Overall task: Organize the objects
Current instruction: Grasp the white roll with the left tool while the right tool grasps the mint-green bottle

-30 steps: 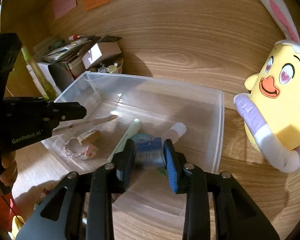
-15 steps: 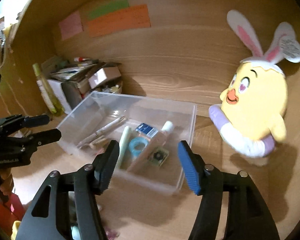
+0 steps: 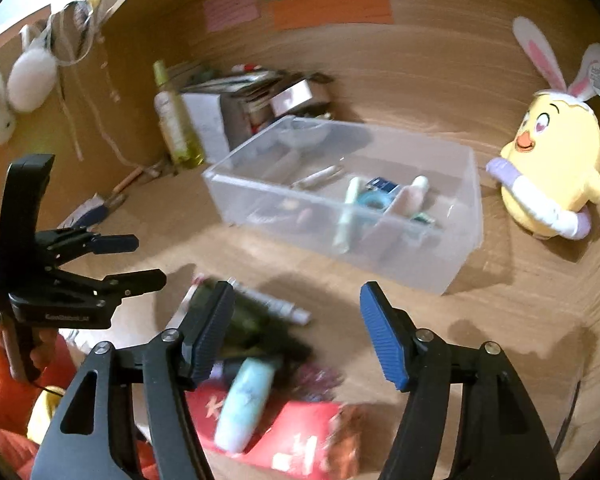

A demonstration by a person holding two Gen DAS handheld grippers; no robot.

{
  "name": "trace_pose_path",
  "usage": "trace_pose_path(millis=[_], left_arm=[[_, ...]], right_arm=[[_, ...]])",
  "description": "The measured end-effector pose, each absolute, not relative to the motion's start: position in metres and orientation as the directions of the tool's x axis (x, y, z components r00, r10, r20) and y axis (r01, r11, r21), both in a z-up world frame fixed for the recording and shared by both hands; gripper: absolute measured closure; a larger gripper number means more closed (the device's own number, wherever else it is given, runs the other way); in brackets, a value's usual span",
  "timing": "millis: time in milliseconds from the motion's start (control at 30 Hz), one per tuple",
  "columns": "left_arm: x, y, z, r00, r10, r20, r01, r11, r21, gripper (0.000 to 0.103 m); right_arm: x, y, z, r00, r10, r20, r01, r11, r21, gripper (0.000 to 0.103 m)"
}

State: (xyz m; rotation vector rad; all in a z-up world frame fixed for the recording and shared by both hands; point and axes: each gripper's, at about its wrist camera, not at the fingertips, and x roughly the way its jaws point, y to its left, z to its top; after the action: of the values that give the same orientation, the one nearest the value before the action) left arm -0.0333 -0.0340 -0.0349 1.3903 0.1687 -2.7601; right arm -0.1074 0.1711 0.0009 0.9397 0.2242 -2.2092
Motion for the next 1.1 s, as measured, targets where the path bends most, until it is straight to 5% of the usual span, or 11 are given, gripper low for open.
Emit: trace_pose_path(millis=[233, 400, 700, 833, 1100], left_arm=[[-0.015, -0.009, -0.033, -0.631, 0.084, -0.771, 0.027, -0.991, -0.13, 0.03], [-0.018, 0.014, -0.035, -0.627, 0.152, -0.764, -0.057, -0.987, -0.15, 0.042], [-0.031, 0.025, -0.048, -0.602, 0.207, -0.771, -0.106, -0.978, -0.18, 0.047], [-0.034, 0.024, -0.048, -0.612, 0.201, -0.765, -0.113, -0.979, -0.167, 0.064], [-0.03, 0.02, -0.043, -0.632, 0.225, -0.742, -0.116, -0.974, -0.196, 0.065]], right_arm=[[-0.076, 0.178, -0.02, -0.494, -0.506, -0.707, 0.629, -0.769, 0.111, 0.041], [-0.066, 0.179, -0.035, -0.461, -0.503, -0.731, 0.616, -0.774, 0.144, 0.064], [-0.059, 0.164, -0.046, -0.466, -0.467, -0.751, 0.628, -0.773, 0.091, 0.08], [-0.059, 0.169, -0.045, -0.476, -0.473, -0.742, 0.61, -0.785, 0.109, 0.081], [-0.063, 0.183, -0.032, -0.51, -0.483, -0.712, 0.575, -0.807, 0.136, 0.081]])
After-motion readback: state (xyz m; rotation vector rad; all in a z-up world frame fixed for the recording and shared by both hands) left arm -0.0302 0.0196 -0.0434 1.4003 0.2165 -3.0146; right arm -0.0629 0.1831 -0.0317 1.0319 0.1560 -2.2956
